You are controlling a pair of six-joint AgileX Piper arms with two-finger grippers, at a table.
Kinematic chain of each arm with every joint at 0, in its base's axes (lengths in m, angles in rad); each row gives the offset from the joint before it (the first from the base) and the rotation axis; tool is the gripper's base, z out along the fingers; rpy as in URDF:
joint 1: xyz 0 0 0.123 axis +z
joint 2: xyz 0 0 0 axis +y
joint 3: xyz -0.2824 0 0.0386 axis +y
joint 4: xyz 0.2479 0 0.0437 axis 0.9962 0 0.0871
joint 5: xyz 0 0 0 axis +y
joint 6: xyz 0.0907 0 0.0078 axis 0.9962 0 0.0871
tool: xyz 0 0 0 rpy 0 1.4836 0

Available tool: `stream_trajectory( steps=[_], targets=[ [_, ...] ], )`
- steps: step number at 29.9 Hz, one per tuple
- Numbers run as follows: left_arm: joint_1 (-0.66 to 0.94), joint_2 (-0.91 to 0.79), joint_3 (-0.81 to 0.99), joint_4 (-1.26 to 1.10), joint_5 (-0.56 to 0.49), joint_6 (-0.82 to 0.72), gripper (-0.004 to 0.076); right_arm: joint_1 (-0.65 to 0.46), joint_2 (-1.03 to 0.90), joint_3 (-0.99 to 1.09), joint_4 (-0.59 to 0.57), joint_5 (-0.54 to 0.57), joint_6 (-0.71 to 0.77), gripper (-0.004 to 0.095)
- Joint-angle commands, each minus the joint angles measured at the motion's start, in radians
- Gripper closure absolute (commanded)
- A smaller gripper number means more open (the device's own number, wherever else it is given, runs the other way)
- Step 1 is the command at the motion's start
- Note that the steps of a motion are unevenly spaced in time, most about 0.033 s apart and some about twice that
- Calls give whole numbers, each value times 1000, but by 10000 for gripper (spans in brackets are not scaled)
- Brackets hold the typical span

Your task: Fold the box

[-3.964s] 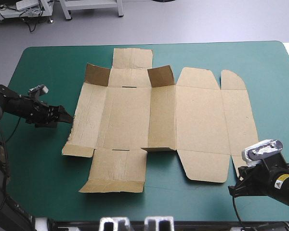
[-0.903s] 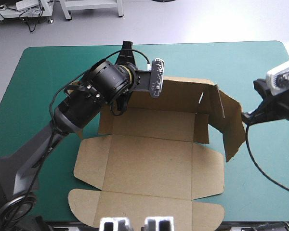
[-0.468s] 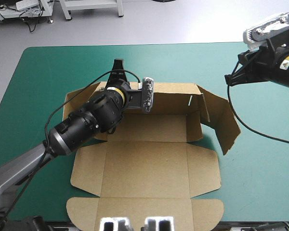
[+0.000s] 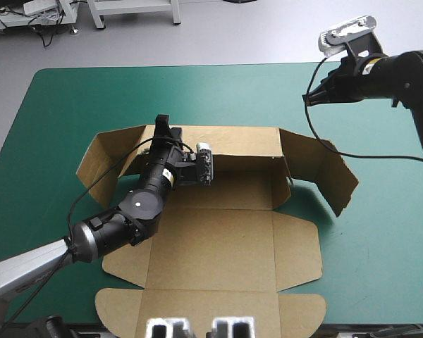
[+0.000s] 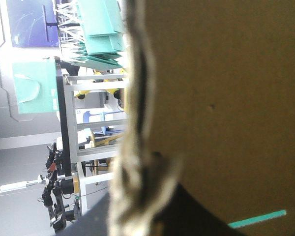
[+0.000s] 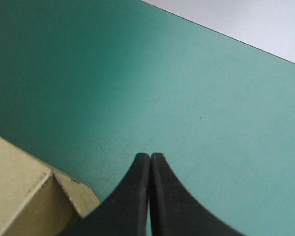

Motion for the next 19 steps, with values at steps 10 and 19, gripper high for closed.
stream_trajectory(
  steps=[10,19],
  targets=[
    [-2,-43,-17,202,84,-208,732,-6,274,-266,131,116,16,926],
    [-2,-43,-17,192,166,-204,732,-6,324,-172,198,152,-26,926]
  ],
)
